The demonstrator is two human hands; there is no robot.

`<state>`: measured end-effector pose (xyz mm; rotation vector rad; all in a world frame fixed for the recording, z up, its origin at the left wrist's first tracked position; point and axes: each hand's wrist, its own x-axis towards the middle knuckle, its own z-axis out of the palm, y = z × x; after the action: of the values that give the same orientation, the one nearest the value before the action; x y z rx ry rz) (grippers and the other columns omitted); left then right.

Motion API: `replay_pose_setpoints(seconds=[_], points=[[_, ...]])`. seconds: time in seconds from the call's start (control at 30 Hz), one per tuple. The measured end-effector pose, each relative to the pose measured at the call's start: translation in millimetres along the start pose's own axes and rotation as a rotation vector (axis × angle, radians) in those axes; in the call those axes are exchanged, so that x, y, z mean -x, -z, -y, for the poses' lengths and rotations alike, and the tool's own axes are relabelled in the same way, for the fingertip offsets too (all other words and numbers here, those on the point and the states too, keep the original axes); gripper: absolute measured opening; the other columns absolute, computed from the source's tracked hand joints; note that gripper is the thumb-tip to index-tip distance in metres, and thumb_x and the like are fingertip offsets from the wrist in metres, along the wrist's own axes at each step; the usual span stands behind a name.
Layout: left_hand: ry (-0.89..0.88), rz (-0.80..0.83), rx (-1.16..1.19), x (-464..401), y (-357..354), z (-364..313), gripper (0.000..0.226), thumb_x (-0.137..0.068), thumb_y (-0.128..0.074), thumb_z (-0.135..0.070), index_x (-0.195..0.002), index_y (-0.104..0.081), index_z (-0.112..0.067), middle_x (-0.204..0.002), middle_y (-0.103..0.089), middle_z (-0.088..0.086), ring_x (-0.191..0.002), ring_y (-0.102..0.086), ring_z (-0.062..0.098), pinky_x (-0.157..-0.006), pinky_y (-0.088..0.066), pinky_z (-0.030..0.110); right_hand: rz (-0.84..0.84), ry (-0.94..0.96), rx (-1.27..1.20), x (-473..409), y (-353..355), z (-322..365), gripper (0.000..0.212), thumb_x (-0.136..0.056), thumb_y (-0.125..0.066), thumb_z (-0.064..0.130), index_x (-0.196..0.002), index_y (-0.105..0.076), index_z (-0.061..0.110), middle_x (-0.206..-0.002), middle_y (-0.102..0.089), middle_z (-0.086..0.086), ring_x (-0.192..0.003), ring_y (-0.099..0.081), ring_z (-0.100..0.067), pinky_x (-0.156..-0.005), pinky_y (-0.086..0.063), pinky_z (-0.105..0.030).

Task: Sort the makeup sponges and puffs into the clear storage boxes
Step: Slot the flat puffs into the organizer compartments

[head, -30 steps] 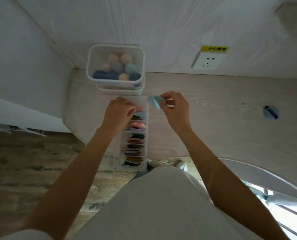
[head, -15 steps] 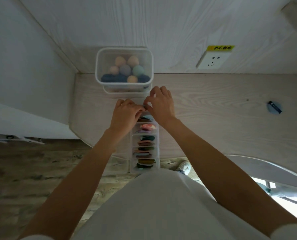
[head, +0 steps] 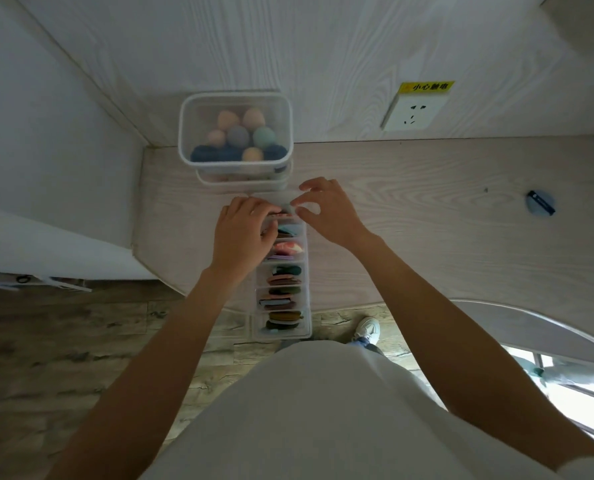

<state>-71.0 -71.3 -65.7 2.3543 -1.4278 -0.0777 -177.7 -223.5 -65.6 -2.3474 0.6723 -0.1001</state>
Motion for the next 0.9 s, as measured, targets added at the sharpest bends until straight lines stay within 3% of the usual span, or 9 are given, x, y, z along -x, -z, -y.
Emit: replay_pose_setpoints(seconds=[0.1, 0.3, 0.43, 0.57, 0.7, 0.77, 0.83, 0.9], points=[[0.002, -0.005, -0.01, 8.9, -2.7, -25.5, 0.028, -0.084, -0.06, -0.033, -0.108, -0.061, -0.018, -0.104, -0.065, 0.001, -0.1, -0.055, 0.021, -0.086, -0.039, 0.032, -0.063, 0.019, -0.063, 26.0, 20.6, -17.9, 0.018, -0.088, -0.06, 0.015, -0.102, -0.07, 0.017, -0.12, -0.058, -0.008, -0.111, -0.049, -0.023, -0.094, -0.029, -0.023], [-0.137, 0.044, -0.006, 6.9, -33.9, -108.8, 0.035, -0.086, -0.055, -0.03, -0.117, -0.058, -0.014, -0.11, -0.063, 0.005, -0.103, -0.056, 0.025, -0.087, -0.043, 0.037, -0.302, -0.04, 0.076, 105.3, 82.9, -98.4, 0.019, -0.088, -0.057, 0.011, -0.101, -0.069, 0.017, -0.101, -0.068, -0.003, -0.096, -0.06, -0.021, -0.085, -0.041, -0.027], [-0.163, 0.241, 0.023, -15.6, -74.8, -175.7, 0.046, -0.088, -0.058, -0.031, -0.129, -0.05, -0.012, -0.127, -0.056, 0.007, -0.117, -0.051, 0.025, -0.098, -0.037, 0.038, -0.355, -0.229, 0.253, 142.3, 127.0, -170.0, 0.023, -0.092, -0.051, 0.013, -0.11, -0.066, 0.014, -0.106, -0.069, -0.008, -0.096, -0.061, -0.027, -0.085, -0.045, -0.034], [-0.072, 0.414, -0.133, -25.1, -117.8, -210.0, 0.065, -0.092, -0.046, -0.045, -0.144, -0.026, -0.012, -0.152, -0.026, 0.006, -0.138, -0.025, 0.02, -0.114, -0.013, 0.04, -0.232, -0.448, 0.37, 149.4, 164.5, -254.6, 0.041, -0.092, -0.048, 0.017, -0.133, -0.047, 0.012, -0.142, -0.042, -0.012, -0.128, -0.039, -0.031, -0.104, -0.035, -0.041], [-0.016, 0.444, -0.223, -16.2, -133.2, -218.8, 0.065, -0.092, -0.044, -0.044, -0.145, -0.023, -0.011, -0.154, -0.019, 0.006, -0.141, -0.017, 0.019, -0.113, -0.008, 0.05, -0.078, -0.547, 0.292, 139.1, 184.1, -303.3, 0.055, -0.095, -0.046, 0.024, -0.146, -0.024, 0.016, -0.155, -0.015, -0.011, -0.14, -0.015, -0.033, -0.113, -0.022, -0.046], [-0.008, 0.472, -0.226, -13.2, -134.2, -217.4, 0.066, -0.093, -0.044, -0.043, -0.147, -0.019, -0.012, -0.156, -0.012, 0.004, -0.142, -0.013, 0.018, -0.113, -0.005, 0.052, -0.036, -0.575, 0.26, 131.9, 186.9, -317.7, 0.049, -0.097, -0.041, 0.024, -0.144, -0.029, 0.02, -0.154, -0.017, -0.011, -0.139, -0.019, -0.034, -0.11, -0.025, -0.049], [-0.008, 0.503, -0.22, -13.4, -133.7, -213.8, 0.066, -0.094, -0.043, -0.042, -0.148, -0.015, -0.014, -0.157, -0.007, 0.002, -0.143, -0.009, 0.016, -0.113, -0.002, 0.052, -0.08, -0.525, 0.227, 128.2, 185.2, -320.8, 0.038, -0.097, -0.04, 0.017, -0.134, -0.048, 0.019, -0.146, -0.034, -0.015, -0.13, -0.034, -0.037, -0.105, -0.033, -0.046], [-0.008, 0.5, -0.217, -14.3, -133.0, -211.6, 0.065, -0.094, -0.043, -0.04, -0.148, -0.016, -0.016, -0.157, -0.007, 0.001, -0.143, -0.01, 0.015, -0.113, 0.0, 0.051, -0.181, -0.441, 0.127, 130.3, 179.8, -313.5, 0.03, -0.092, -0.046, 0.006, -0.112, -0.066, 0.013, -0.127, -0.053, -0.017, -0.114, -0.05, -0.036, -0.099, -0.038, -0.034]])
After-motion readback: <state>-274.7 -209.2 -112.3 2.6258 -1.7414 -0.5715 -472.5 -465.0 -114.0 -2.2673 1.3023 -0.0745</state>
